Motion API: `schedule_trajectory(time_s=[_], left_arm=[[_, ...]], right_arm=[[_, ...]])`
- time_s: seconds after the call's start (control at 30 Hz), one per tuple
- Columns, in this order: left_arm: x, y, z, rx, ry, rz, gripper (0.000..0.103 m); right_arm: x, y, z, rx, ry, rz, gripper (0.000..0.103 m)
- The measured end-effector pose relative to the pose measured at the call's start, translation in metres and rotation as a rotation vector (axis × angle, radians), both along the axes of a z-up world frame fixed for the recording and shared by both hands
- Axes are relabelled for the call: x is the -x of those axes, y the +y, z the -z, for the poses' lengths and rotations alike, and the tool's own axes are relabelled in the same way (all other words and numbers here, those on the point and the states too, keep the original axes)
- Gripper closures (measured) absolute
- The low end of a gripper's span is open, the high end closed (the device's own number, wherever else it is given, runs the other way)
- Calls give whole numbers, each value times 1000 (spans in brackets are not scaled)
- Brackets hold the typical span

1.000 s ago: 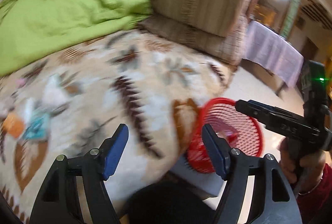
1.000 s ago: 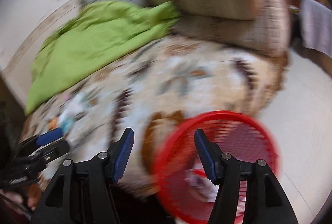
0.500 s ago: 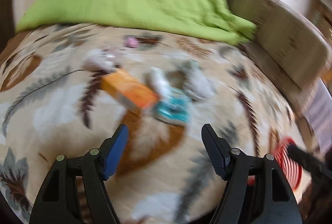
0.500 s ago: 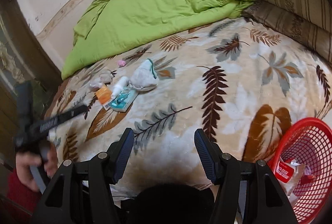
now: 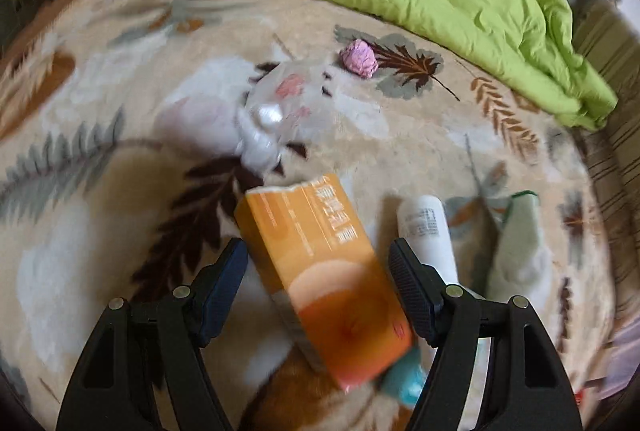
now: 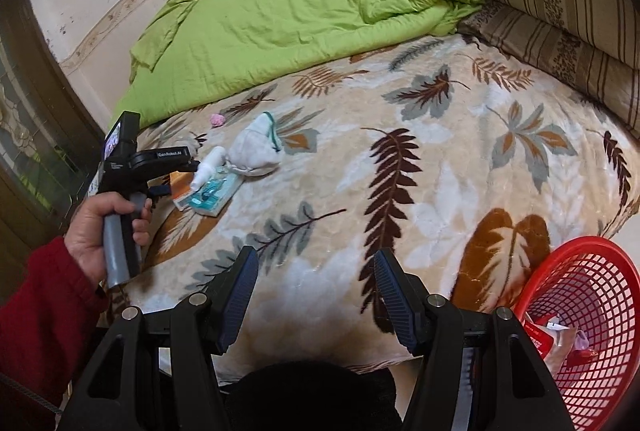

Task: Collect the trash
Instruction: 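Grasp the orange medicine box with the left tool while the right tool grasps the white bottle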

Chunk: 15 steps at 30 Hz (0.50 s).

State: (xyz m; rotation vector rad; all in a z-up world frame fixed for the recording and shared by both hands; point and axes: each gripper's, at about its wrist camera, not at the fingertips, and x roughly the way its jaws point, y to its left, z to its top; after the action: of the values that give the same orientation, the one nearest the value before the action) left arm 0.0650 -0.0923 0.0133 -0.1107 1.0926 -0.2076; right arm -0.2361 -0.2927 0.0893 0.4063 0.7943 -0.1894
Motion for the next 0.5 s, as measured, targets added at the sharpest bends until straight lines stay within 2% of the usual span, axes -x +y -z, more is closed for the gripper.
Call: schedule_trajectory(time_s=[0.03,0.2,0.37,0.5], left_arm=[[1,-3,0,-29,-20,13,36],[22,8,-3,-67,-96,86,44],[60,44,-11,-111,-139,147,45],[75,63,-8,-116,-170,149,41]], right_arm=[[-1,-2,1,-3,3,1,38],[-13,-1,-1,-6,3,-20,38],[-41,15,-11,-10,-13,-86,38],[-81,35,-15,-36,-22,-151,38]])
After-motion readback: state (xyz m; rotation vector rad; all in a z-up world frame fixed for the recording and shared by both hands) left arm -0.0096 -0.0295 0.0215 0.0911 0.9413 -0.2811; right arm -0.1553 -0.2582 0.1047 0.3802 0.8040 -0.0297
